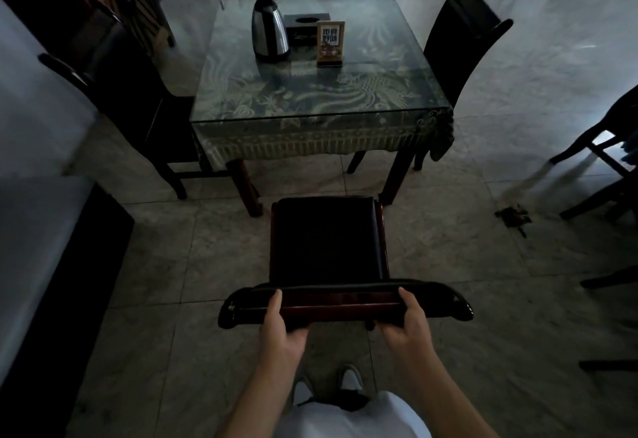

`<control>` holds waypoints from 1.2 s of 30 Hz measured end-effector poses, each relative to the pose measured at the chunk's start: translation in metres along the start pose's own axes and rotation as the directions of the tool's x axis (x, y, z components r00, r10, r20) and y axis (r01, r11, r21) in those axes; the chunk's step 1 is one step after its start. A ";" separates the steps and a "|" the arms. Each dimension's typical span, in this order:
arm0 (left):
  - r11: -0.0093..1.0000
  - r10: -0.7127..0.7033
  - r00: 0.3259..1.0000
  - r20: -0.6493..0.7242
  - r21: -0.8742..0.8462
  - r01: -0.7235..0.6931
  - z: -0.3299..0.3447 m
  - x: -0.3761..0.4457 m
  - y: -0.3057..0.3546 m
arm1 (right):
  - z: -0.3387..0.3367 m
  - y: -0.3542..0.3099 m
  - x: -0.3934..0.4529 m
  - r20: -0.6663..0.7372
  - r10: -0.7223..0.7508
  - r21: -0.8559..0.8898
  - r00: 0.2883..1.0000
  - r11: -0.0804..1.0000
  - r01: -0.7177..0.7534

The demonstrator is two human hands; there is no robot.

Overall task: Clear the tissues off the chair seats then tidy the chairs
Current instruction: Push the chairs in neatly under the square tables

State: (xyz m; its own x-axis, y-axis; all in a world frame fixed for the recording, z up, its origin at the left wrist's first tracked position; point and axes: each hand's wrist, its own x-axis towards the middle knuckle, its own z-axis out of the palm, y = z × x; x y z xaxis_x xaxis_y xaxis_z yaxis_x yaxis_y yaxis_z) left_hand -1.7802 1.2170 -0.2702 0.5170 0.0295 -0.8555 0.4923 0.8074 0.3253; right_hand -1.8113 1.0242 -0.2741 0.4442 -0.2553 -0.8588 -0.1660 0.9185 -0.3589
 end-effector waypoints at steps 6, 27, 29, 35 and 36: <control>0.999 0.032 0.999 -0.025 0.020 -0.031 -0.005 0.007 -0.003 | -0.006 0.000 0.011 -0.003 -0.012 -0.016 1.000 1.000 0.012; 0.995 0.094 0.996 0.005 0.041 -0.094 0.025 0.032 0.009 | 0.026 -0.012 0.030 0.001 -0.106 -0.027 0.994 0.994 0.106; 0.994 0.098 0.995 0.009 0.043 -0.099 0.030 0.036 0.011 | 0.030 -0.014 0.038 -0.009 -0.109 -0.033 0.994 0.994 0.109; 0.993 0.113 0.993 0.021 0.045 -0.113 0.048 0.054 0.015 | 0.049 -0.026 0.049 0.022 -0.096 -0.024 0.995 0.995 0.096; 0.993 0.113 0.993 0.014 0.044 -0.114 0.053 0.056 0.015 | 0.052 -0.029 0.053 0.026 -0.087 -0.023 0.996 0.996 0.087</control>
State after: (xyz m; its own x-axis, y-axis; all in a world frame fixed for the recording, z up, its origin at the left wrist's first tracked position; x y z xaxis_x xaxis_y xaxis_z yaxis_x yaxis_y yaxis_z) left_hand -1.7065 1.1999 -0.2922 0.5790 0.1123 -0.8076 0.4604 0.7724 0.4375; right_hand -1.7371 1.0001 -0.2908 0.4795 -0.3260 -0.8147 -0.1471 0.8854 -0.4409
